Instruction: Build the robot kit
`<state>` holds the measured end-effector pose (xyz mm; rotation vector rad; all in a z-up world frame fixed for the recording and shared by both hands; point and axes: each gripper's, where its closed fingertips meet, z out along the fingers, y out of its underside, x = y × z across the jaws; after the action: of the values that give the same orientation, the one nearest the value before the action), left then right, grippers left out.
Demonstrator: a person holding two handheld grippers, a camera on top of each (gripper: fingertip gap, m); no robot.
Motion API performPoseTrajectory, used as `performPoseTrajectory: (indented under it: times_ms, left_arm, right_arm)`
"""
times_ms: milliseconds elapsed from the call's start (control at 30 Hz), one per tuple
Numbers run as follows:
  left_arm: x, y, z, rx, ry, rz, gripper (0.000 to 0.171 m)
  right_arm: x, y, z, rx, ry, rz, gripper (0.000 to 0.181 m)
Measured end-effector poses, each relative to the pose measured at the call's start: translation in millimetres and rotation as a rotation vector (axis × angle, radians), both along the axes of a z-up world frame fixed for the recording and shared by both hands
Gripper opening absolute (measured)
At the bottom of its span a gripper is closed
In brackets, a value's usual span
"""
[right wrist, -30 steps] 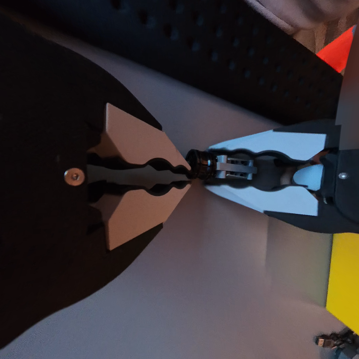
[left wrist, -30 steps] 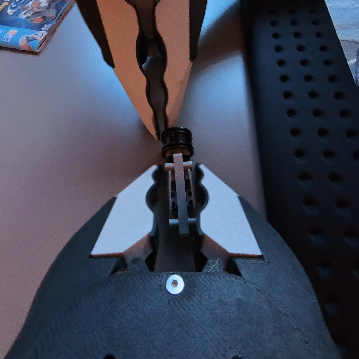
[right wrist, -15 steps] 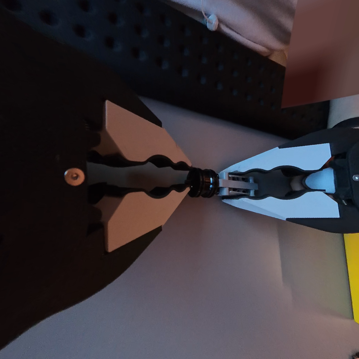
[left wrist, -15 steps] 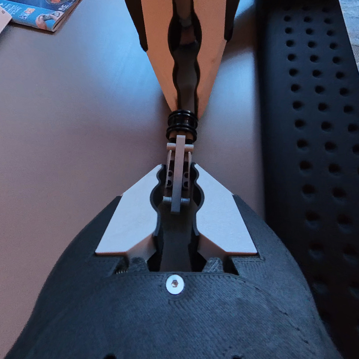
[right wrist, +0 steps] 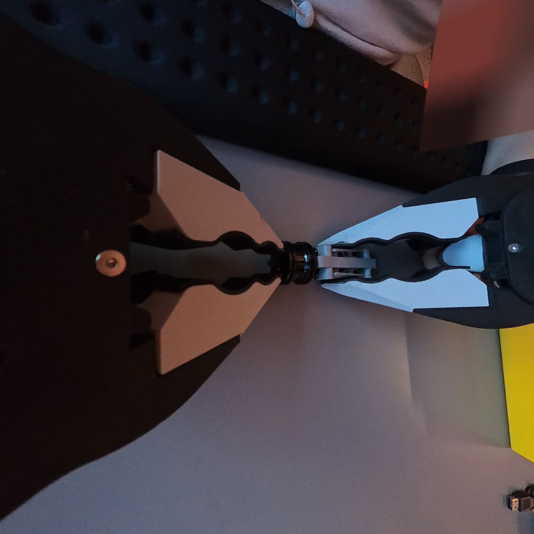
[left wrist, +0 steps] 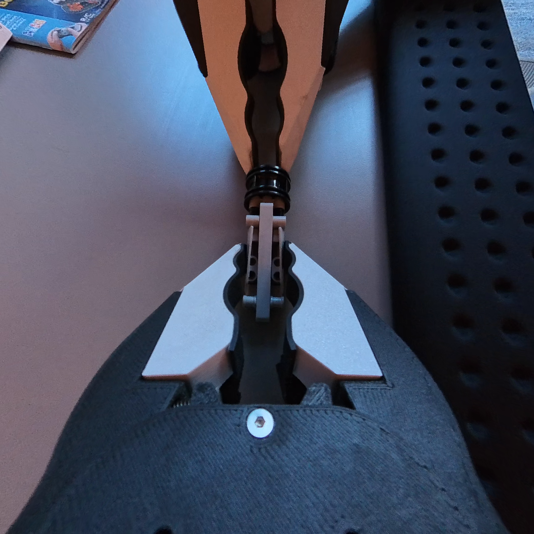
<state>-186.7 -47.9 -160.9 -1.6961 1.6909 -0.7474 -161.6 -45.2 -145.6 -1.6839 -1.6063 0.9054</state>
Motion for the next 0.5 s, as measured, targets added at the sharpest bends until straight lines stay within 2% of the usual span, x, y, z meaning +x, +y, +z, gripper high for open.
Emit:
performPoseTrajectory:
  times_ms: [267,500]
  left_arm:
    - [0.3,0.4,-0.2,0.022,0.001,0.001,0.024]
    - [1.3,0.9,-0.3,0.017,-0.001,-0.002,0.024]
  right_arm:
    - [-3.0,0.8,1.2,-0.009,-0.003,-0.032,0.003]
    - [-5.1,0.2,1.3,0.103,-0.082,-0.012,0.0]
